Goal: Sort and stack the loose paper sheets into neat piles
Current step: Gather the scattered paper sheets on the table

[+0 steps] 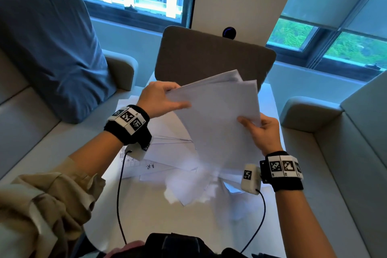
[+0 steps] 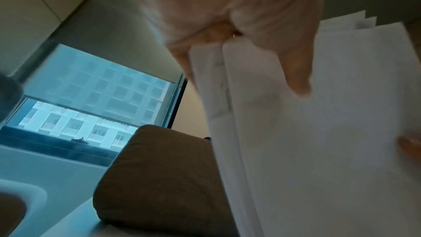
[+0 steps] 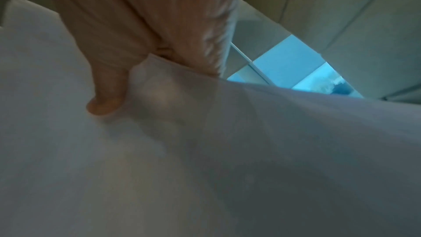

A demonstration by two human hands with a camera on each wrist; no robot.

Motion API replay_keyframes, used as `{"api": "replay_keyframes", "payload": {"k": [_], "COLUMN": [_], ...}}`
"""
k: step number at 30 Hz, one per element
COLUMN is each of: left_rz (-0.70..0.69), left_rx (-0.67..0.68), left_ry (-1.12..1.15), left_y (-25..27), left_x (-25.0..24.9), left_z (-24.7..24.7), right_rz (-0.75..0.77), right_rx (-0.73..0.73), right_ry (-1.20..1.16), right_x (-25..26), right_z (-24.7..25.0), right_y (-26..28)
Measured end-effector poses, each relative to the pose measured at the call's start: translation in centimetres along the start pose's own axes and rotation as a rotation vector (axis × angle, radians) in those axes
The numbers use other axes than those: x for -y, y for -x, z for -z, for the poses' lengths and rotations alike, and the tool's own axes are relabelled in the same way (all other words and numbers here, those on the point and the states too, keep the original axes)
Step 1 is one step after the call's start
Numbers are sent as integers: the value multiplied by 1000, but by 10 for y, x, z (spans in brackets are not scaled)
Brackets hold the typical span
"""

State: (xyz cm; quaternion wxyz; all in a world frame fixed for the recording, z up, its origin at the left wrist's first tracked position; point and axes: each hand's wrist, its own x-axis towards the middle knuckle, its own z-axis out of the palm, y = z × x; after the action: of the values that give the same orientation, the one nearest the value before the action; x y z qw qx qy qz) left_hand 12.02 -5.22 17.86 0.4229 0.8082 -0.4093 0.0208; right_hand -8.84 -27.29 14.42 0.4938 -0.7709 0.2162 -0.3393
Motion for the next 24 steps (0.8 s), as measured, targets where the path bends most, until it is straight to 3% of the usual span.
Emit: {"api": "replay_keyframes", "payload": {"k": [3,5,7,10,12,14,17,20,24], "left_rz": [18,13,48,54,55,72,111,187,338], "left_rx": [177,207,169,88,77,71,68,87,65], "left_ry": [-181,-27,155,224,274,323,398,508,557], "left_y": [6,12,17,20,18,16,14,18,27], "left_x": [-17,-25,-27,-27,-26,-23,-21,-25,-11], "left_z": [-3,-13,-22,-26,-19,-10,-2,-2,-18], "right_rz": [129,206,172,179,-1,-298,-664,-629,-569], "right_rx": [146,187,112,-152,-345,-471,-405,-199,-187], "right_ry": [133,205,163,276,374,229,-138,-347,-459], "right_x": [4,4,4,-7,-24,-46,-75,-92,-85], "right_z": [-6,-14,-17,-8,7,25,42,40,30], "right_y": [6,9,10,14,16,19,27,42,49]}}
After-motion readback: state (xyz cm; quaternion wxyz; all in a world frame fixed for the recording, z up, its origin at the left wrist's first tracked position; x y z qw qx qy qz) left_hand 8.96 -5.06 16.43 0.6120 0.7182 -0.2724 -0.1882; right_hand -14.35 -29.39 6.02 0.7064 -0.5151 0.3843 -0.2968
